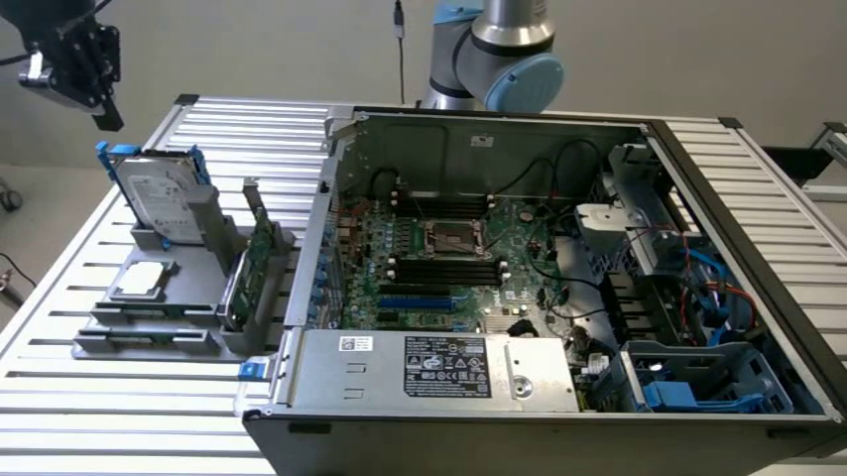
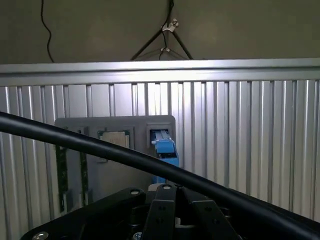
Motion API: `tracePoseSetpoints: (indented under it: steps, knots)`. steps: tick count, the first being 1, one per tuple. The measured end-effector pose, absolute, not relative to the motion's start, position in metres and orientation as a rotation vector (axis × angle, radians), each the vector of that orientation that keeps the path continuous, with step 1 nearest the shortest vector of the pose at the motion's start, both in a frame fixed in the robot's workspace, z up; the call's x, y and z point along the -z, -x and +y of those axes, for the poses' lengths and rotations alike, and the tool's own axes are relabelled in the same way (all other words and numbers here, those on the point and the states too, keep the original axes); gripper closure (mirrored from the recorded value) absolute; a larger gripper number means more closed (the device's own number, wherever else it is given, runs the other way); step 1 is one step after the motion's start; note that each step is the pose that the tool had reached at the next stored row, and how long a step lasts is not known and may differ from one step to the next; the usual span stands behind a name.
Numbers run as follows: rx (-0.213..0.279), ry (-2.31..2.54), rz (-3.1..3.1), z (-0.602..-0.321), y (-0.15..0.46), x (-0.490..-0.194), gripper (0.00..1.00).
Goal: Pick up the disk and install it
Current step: 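Pick up the disk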
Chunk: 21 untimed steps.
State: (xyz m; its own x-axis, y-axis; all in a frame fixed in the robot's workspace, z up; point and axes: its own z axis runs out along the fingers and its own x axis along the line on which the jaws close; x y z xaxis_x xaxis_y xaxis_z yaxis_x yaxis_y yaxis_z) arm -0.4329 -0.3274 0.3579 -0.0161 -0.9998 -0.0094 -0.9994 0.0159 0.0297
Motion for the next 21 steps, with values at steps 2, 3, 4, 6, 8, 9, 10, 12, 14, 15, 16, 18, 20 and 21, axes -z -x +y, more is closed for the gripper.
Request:
tracePoseSetpoints:
  steps: [2, 3, 4, 6, 8, 9, 10, 12, 14, 15, 16, 18, 20, 21]
  knots:
    - [0.037, -2.233, -2.195, -0.327, 0.433, -0.358, 0.89]
    - [0.033, -2.252, -2.178, -0.327, 0.433, -0.358, 0.89]
    - [0.029, -2.273, -2.16, -0.327, 0.433, -0.357, 0.89]
    - [0.022, -2.307, -2.129, -0.327, 0.433, -0.357, 0.89]
    - [0.021, -2.315, -2.121, -0.327, 0.433, -0.357, 0.89]
    - [0.021, -2.315, -2.121, -0.327, 0.433, -0.357, 0.88]
    - [0.021, -2.315, -2.121, -0.327, 0.433, -0.357, 0.82]
    - [0.021, -2.315, -2.121, -0.327, 0.433, -0.357, 0.76]
    - [0.021, -2.315, -2.121, -0.328, 0.433, -0.357, 0.7]
    - [0.022, -2.315, -2.121, -0.328, 0.433, -0.356, 0.64]
    - [0.022, -2.315, -2.121, -0.328, 0.433, -0.355, 0.64]
    - [0.022, -2.314, -2.121, -0.329, 0.433, -0.351, 0.58]
    - [0.022, -2.315, -2.121, -0.329, 0.433, -0.348, 0.58]
    - [0.022, -2.315, -2.121, -0.329, 0.433, -0.346, 0.58]
